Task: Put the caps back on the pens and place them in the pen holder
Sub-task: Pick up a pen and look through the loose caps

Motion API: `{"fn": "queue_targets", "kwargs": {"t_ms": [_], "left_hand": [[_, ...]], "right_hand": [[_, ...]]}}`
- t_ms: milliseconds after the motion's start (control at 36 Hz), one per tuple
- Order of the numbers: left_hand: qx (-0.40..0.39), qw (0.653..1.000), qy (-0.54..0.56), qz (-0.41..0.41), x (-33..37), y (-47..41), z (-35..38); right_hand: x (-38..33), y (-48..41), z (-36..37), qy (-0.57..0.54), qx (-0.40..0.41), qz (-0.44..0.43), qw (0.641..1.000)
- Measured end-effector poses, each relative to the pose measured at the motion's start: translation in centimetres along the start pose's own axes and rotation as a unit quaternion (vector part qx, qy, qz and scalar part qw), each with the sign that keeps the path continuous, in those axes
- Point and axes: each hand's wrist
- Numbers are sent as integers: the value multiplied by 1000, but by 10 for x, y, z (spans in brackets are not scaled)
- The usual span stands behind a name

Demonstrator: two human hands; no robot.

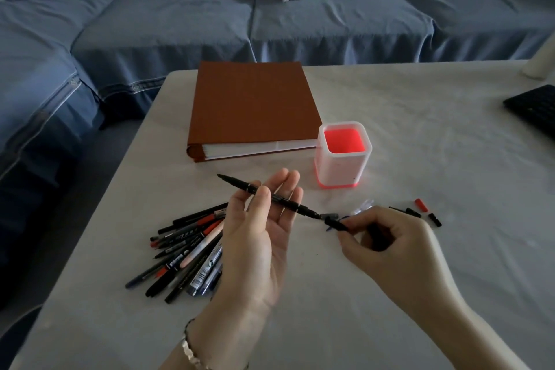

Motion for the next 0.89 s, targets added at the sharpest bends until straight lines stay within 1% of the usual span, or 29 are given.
{"fn": "queue_targets", "kwargs": {"t_ms": [250, 389, 472, 611, 722, 806, 861, 889], "left_hand": [[-7, 1000, -13, 11, -8, 5, 3], [-11, 999, -41, -2, -13, 6, 6], [-21, 998, -65, -18, -13, 4, 5], [-41, 994, -104, -19, -16, 7, 5], [-63, 991, -121, -4, -20, 10, 4], [-68, 990, -125, 5, -24, 10, 5], [-74, 989, -124, 0, -24, 9, 7], [-77, 989, -128, -4, -24, 7, 7]], "right_hand": [[1, -2, 2, 12, -5, -22, 1000], [2, -4, 1, 17, 1, -41, 999], [5, -6, -2, 41, 0, -74, 996], [16, -7, -3, 139, -10, -142, 980], [19, -5, 0, 152, -7, -176, 973], [24, -3, 4, 130, 18, -170, 977], [25, -3, 6, 96, 28, -132, 986], [25, -4, 6, 80, 19, -104, 991]]}}
Point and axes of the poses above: each hand's wrist, its own y-axis away from the middle knuckle, its own z-axis out of the palm, x = y × z, and after that the axes turned 1 degree about z, right-handed
